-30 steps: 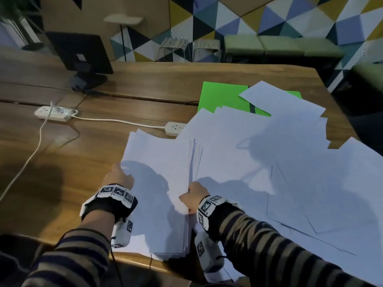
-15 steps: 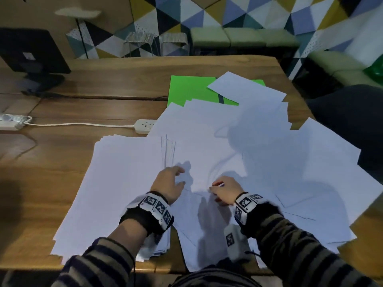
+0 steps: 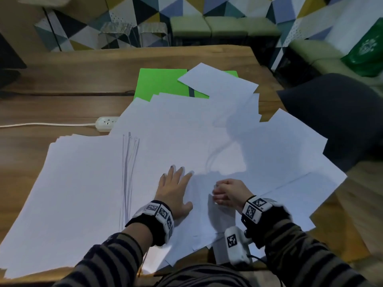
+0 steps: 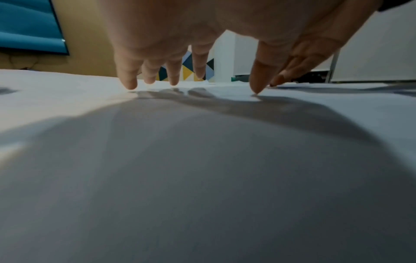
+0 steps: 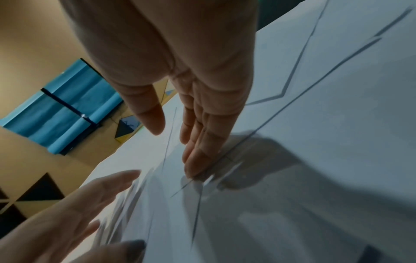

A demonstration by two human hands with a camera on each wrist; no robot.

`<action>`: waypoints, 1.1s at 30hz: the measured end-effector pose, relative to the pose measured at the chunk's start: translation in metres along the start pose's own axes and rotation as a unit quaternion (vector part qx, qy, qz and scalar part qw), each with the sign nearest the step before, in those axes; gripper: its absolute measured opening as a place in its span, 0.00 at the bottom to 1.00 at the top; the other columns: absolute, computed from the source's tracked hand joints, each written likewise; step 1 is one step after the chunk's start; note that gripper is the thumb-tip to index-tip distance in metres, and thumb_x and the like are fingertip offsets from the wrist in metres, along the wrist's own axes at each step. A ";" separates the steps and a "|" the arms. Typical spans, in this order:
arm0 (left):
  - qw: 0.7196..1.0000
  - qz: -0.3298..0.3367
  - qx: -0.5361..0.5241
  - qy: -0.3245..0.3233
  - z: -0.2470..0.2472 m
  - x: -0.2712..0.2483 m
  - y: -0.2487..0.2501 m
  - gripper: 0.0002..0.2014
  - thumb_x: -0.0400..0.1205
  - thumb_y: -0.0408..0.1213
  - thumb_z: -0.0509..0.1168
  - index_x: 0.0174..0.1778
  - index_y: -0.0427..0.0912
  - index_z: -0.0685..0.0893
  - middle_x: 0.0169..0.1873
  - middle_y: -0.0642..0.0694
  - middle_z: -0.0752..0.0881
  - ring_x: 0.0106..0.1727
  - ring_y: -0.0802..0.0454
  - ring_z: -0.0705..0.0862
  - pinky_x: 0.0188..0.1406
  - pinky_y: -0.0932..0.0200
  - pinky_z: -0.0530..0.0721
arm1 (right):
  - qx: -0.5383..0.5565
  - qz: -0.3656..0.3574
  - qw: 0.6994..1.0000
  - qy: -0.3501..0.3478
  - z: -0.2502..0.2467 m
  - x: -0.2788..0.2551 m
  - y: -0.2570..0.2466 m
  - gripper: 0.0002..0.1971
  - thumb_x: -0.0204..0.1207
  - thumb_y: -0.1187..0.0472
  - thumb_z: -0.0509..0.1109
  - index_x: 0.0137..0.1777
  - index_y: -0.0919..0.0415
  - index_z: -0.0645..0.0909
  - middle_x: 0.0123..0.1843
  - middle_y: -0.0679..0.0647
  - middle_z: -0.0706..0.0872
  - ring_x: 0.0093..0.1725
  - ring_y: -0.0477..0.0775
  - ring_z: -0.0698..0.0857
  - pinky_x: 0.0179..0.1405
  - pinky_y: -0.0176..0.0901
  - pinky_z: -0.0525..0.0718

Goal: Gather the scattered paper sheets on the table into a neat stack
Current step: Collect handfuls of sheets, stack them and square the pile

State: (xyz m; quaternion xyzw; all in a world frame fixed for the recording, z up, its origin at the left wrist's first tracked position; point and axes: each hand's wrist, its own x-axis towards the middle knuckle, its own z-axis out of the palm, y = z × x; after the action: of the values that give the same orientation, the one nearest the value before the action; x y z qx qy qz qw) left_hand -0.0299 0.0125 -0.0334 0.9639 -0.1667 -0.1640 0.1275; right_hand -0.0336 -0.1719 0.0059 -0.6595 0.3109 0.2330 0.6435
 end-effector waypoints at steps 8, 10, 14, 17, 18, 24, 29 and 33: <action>0.996 -0.075 0.025 -0.034 0.010 0.006 0.018 0.52 0.73 0.68 0.58 0.81 0.49 0.32 0.83 0.41 0.38 0.83 0.38 0.37 0.81 0.35 0.44 | -0.062 0.077 0.995 -0.002 -0.018 -0.006 0.002 0.04 0.78 0.64 0.65 0.47 0.64 0.74 0.34 0.58 0.73 0.29 0.57 0.77 0.31 0.45 0.79; 0.994 -0.078 0.038 -0.059 0.010 0.006 0.024 0.57 0.69 0.74 0.56 0.81 0.48 0.30 0.82 0.39 0.36 0.83 0.36 0.37 0.79 0.32 0.44 | -0.011 0.101 0.995 -0.010 -0.025 -0.007 0.002 0.10 0.78 0.63 0.65 0.56 0.66 0.73 0.36 0.58 0.73 0.32 0.61 0.78 0.35 0.49 0.82; 0.990 -0.073 0.076 -0.099 0.014 0.004 0.033 0.63 0.64 0.78 0.56 0.80 0.45 0.30 0.81 0.35 0.35 0.82 0.31 0.37 0.76 0.28 0.48 | 0.087 0.107 0.990 -0.014 -0.019 -0.009 0.002 0.04 0.79 0.66 0.64 0.46 0.65 0.71 0.36 0.59 0.71 0.32 0.62 0.79 0.40 0.54 0.84; 0.989 -0.068 0.099 -0.091 0.017 0.000 0.036 0.60 0.66 0.76 0.55 0.81 0.43 0.32 0.81 0.34 0.36 0.81 0.30 0.39 0.76 0.28 0.51 | 0.092 0.090 0.992 -0.018 -0.006 -0.010 0.005 0.04 0.77 0.66 0.64 0.41 0.63 0.72 0.35 0.58 0.71 0.33 0.61 0.80 0.39 0.51 0.84; 0.989 -0.069 0.100 -0.088 0.017 0.000 0.036 0.60 0.66 0.76 0.55 0.81 0.43 0.33 0.81 0.35 0.37 0.82 0.30 0.39 0.76 0.28 0.52 | 0.100 0.081 0.992 -0.013 -0.003 -0.010 0.006 0.04 0.77 0.65 0.65 0.41 0.62 0.73 0.37 0.58 0.73 0.33 0.61 0.81 0.39 0.50 0.83; 0.995 -0.077 0.012 -0.064 -0.003 -0.002 0.044 0.43 0.77 0.52 0.59 0.82 0.42 0.43 0.78 0.35 0.61 0.78 0.33 0.62 0.71 0.41 0.68 | 0.231 0.006 0.972 -0.038 0.017 -0.022 -0.005 0.03 0.78 0.68 0.64 0.43 0.64 0.74 0.45 0.62 0.76 0.37 0.61 0.84 0.34 0.43 0.86; 0.982 -0.113 -0.146 0.029 -0.038 0.010 0.031 0.16 0.84 0.35 0.52 0.66 0.40 0.74 0.58 0.32 0.84 0.58 0.33 0.81 0.55 0.47 0.80 | 0.095 0.009 0.995 -0.041 0.013 -0.026 -0.008 0.09 0.79 0.58 0.66 0.45 0.65 0.75 0.45 0.63 0.81 0.38 0.60 0.84 0.46 0.49 0.85; 0.970 -0.080 -0.213 0.091 -0.059 0.007 0.037 0.14 0.83 0.36 0.58 0.62 0.41 0.81 0.56 0.37 0.87 0.59 0.38 0.83 0.57 0.53 0.79 | 0.119 0.091 0.985 -0.088 0.011 -0.018 -0.006 0.30 0.77 0.36 0.58 0.56 0.67 0.77 0.51 0.64 0.84 0.41 0.61 0.85 0.41 0.49 0.85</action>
State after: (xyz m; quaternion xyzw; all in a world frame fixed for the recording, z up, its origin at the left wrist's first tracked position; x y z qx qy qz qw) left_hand -0.0127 -0.0128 0.0293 0.9356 -0.0383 -0.1174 0.3308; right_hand -0.0412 -0.1595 0.0221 -0.5243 0.3379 0.3091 0.7180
